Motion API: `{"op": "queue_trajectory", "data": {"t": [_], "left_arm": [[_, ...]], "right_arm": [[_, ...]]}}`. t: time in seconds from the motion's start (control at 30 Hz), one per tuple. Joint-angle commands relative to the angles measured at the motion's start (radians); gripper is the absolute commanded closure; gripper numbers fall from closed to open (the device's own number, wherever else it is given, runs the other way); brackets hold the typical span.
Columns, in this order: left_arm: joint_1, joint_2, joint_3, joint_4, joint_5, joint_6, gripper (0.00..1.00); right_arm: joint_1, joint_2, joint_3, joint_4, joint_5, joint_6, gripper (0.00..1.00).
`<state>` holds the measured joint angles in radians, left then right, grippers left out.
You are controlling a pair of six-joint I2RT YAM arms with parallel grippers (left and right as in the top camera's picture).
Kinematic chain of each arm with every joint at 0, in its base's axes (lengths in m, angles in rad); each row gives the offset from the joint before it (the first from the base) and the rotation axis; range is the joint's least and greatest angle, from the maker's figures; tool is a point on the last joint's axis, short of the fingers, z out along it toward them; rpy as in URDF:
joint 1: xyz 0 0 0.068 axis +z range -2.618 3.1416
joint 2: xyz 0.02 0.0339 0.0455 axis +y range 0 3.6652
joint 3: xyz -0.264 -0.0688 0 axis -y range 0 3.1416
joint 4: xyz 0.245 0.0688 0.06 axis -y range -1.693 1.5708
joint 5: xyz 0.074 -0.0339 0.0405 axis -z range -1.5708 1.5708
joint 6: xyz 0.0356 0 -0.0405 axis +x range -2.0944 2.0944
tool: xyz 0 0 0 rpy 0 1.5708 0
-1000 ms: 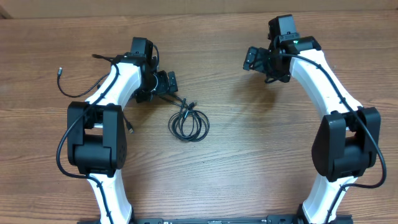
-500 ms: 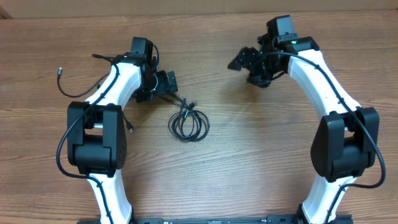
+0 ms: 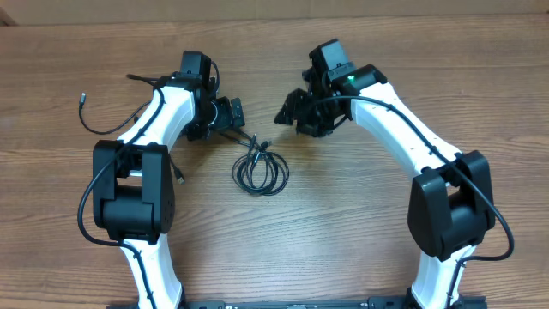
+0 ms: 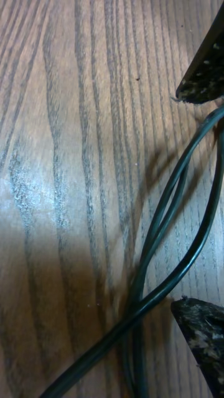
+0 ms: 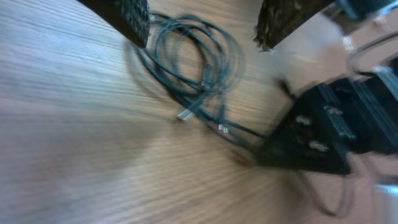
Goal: Untangle cables
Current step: 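Lower the right gripper onto the small black cable coil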
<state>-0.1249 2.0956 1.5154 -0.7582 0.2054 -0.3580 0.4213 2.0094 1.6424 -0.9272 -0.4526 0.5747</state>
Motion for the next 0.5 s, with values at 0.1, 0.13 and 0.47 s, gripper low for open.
{"op": "queue_trajectory", "data": {"t": [0.1,0.13,0.47], "left_arm": [[-0.005,0.006,-0.001,-0.003,-0.083,0.034,0.01],[-0.005,0.006,-0.001,-0.006,-0.105,0.041,0.00],[0.017,0.006,-0.001,-0.035,-0.108,0.045,0.00]], "right_arm": [[0.103,-0.004,-0.032,-0.167,0.220,-0.006,0.44],[0.124,-0.004,-0.045,-0.159,0.221,-0.006,0.45],[0.242,-0.002,-0.113,0.020,0.220,0.054,0.60]]}}
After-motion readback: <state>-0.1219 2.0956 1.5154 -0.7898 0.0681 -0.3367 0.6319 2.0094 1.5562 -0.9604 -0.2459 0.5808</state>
